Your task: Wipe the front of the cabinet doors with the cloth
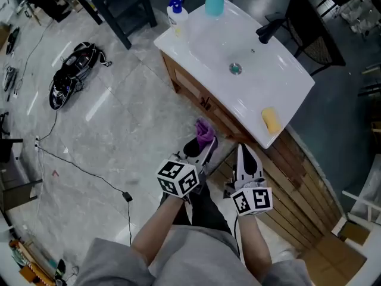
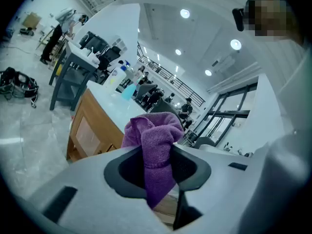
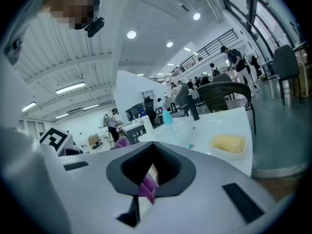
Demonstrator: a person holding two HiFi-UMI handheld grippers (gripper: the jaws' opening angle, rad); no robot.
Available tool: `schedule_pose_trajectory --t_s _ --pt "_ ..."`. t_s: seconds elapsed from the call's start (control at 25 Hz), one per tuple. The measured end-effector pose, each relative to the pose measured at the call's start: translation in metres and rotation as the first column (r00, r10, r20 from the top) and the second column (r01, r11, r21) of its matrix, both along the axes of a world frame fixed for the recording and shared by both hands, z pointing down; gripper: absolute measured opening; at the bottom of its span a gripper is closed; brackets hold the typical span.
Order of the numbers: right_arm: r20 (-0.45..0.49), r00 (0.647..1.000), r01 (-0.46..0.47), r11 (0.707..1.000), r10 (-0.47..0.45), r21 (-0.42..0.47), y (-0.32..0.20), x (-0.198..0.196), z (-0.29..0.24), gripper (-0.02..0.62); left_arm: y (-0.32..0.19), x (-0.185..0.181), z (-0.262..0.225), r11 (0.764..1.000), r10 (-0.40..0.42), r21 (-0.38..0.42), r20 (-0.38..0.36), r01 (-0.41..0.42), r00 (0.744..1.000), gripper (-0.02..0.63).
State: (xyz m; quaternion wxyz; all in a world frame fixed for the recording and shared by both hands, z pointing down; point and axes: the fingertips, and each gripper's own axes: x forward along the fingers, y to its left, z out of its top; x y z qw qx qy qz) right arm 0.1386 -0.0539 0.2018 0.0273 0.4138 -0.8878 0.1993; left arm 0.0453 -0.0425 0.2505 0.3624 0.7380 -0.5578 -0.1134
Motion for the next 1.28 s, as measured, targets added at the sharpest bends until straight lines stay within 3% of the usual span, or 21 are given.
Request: schedule_pose_trajectory --t_s 0.28,0.56,0.88,1.04,1.28 --pt "0.048 0.998 0.025 0.993 -0.03 0.112 -0.004 -0.019 -0.073 0.009 0.009 -0.026 -0.097 0.991 -0.021 0.131 0.201 -0.005 0.979 0.13" --pt "0.051 0.996 0.059 0.973 -0.071 0.222 0.007 -0.039 -0.131 0.009 0.017 -0.04 -0.174 0.969 -0.064 0.245 0.398 -0.039 0.915 0.13" --pt "0.055 0.995 0.066 0.954 -0.086 0.293 0.017 -0.056 -0.178 0.009 0.026 -0.038 -0.225 0.944 -0.052 0.313 0.449 -0.102 0.892 0.13" --pt "0.043 0.994 0.077 0.942 -0.096 0.327 0.021 -0.065 -0.191 0.009 0.028 -0.046 -0.238 0.935 -0.059 0.337 0.452 -0.109 0.89 0.13" --pt "0.046 0.994 0.082 0.935 -0.104 0.345 0.03 -0.073 -0.199 0.009 0.035 -0.055 -0.248 0.925 -0.072 0.357 0.495 -0.127 0.866 0.13"
